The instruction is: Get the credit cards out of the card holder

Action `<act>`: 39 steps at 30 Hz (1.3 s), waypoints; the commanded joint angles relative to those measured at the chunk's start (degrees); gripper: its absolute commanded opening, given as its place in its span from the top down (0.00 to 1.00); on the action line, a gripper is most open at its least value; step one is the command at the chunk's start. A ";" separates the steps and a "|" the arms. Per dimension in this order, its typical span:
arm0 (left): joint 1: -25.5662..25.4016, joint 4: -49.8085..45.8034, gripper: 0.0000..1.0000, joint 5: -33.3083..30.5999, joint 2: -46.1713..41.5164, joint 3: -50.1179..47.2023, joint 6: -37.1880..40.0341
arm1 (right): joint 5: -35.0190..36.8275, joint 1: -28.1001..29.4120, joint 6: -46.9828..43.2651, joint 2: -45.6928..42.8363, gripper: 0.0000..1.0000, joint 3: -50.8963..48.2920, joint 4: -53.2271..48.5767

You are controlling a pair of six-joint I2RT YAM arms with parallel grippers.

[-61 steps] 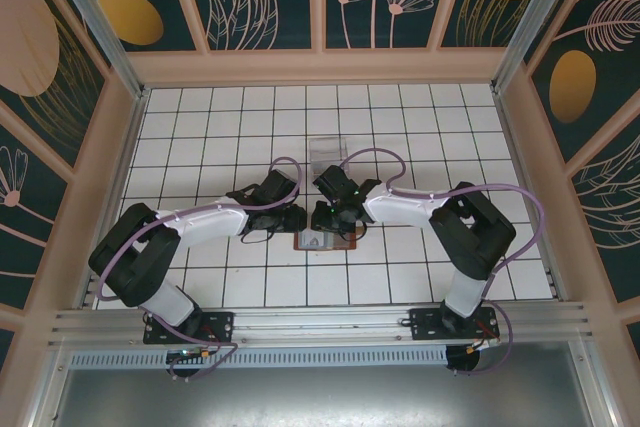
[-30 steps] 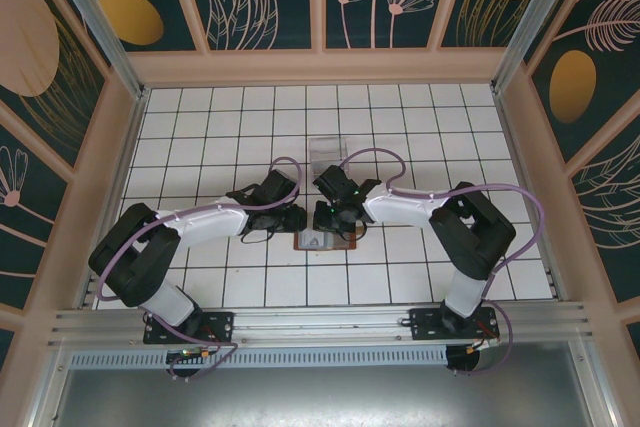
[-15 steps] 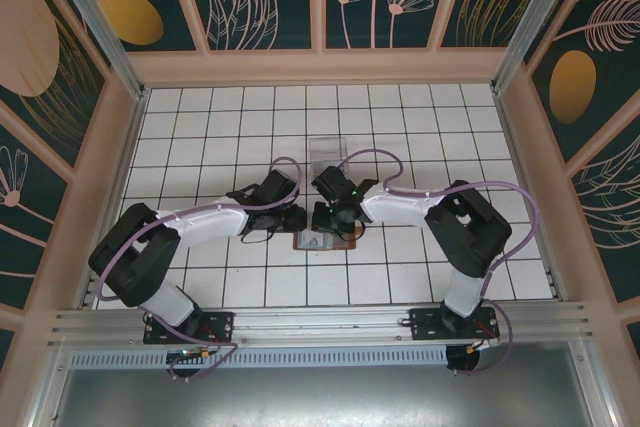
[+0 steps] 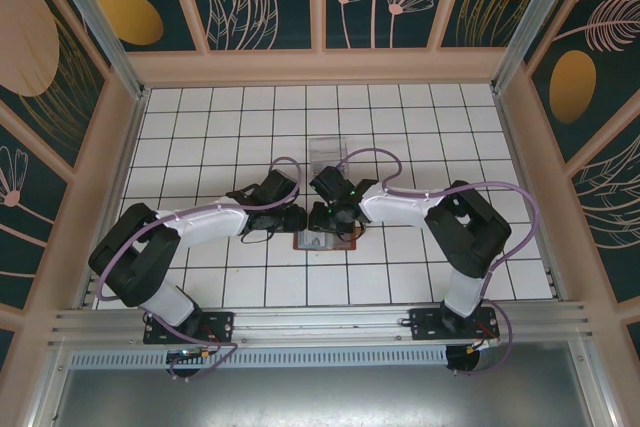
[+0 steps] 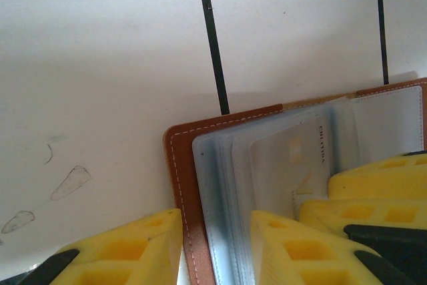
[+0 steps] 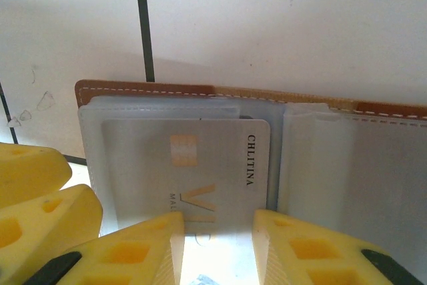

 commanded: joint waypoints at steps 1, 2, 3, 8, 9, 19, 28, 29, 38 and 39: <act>-0.23 -0.89 0.66 0.43 -0.44 0.62 -0.03 | 2.82 0.23 0.25 -0.68 0.65 1.05 -4.13; -0.22 -0.84 0.66 0.52 -0.35 0.66 -0.07 | 2.91 0.24 0.31 -1.12 0.64 1.18 -4.24; -0.19 -0.85 0.66 0.66 -0.26 0.67 0.01 | 2.97 0.29 0.43 -1.50 0.64 1.14 -4.28; -0.20 -0.84 0.66 1.73 0.40 1.09 0.44 | 3.35 0.13 0.91 -3.51 0.63 0.68 -3.66; -0.30 -0.84 0.66 1.95 0.51 1.19 0.51 | 3.26 0.00 1.01 -3.86 0.63 0.47 -3.38; -1.75 -1.10 0.71 2.89 2.59 3.31 1.20 | 1.31 -1.85 1.59 -5.48 0.68 -2.48 -0.36; -1.77 -2.86 0.73 -0.19 4.15 2.70 1.31 | -1.46 -2.65 0.95 -3.68 0.72 -3.06 1.58; -1.83 -2.86 0.73 -0.19 4.29 2.60 1.22 | -1.70 -2.67 0.75 -3.44 0.73 -2.91 1.72; -1.90 -2.68 0.78 -0.62 5.48 2.08 1.15 | -2.28 -3.00 0.16 -1.69 0.74 -2.83 2.43; -1.90 -2.73 0.79 -0.63 5.69 1.99 1.11 | -2.28 -3.04 0.20 -1.60 0.74 -3.10 2.59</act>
